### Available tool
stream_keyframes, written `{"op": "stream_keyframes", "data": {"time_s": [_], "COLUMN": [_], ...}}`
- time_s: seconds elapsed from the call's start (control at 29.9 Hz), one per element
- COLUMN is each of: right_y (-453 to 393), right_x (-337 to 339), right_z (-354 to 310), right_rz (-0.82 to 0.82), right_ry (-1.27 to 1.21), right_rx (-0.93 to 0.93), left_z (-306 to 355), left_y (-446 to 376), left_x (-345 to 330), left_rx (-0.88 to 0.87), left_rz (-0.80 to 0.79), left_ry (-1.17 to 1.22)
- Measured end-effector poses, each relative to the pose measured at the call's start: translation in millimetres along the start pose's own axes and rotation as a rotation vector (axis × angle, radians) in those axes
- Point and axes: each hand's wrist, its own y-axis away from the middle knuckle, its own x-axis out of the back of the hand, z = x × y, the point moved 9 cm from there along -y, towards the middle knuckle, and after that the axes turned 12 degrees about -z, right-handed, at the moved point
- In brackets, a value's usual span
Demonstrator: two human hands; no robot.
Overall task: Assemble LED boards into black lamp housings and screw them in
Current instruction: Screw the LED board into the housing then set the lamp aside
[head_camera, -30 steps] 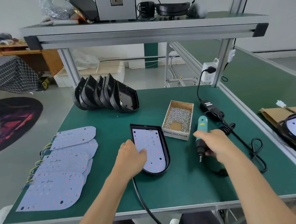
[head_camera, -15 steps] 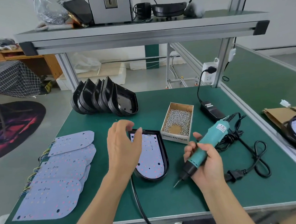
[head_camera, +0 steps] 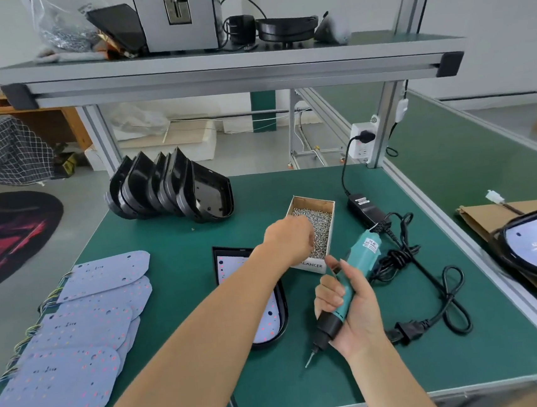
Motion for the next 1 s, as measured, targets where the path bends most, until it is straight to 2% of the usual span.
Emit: {"op": "stream_keyframes", "data": {"time_s": [0.1, 0.33, 0.84, 0.94, 1.0], "right_y": [-1, -1, 2, 3, 3], "right_x": [0, -1, -2, -2, -2], "right_z": [1, 1, 0, 1, 0], "right_rz": [0.008, 0.005, 0.013, 0.017, 0.019], "right_ry": [0.015, 0.037, 0.064, 0.069, 0.071], "right_rx": [0.002, 0.009, 0.014, 0.01, 0.007], "left_z": [-2, 9, 8, 7, -1], "left_y": [-10, -19, -14, -10, -2], "left_x": [-6, -9, -10, -7, -1], "left_rx": [0.041, -0.001, -0.047, -0.065, -0.081], "left_rz": [-0.009, -0.007, -0.039, 0.018, 0.094], "left_ry": [-0.037, -0.136, -0.072, 0.054, 0.299]}}
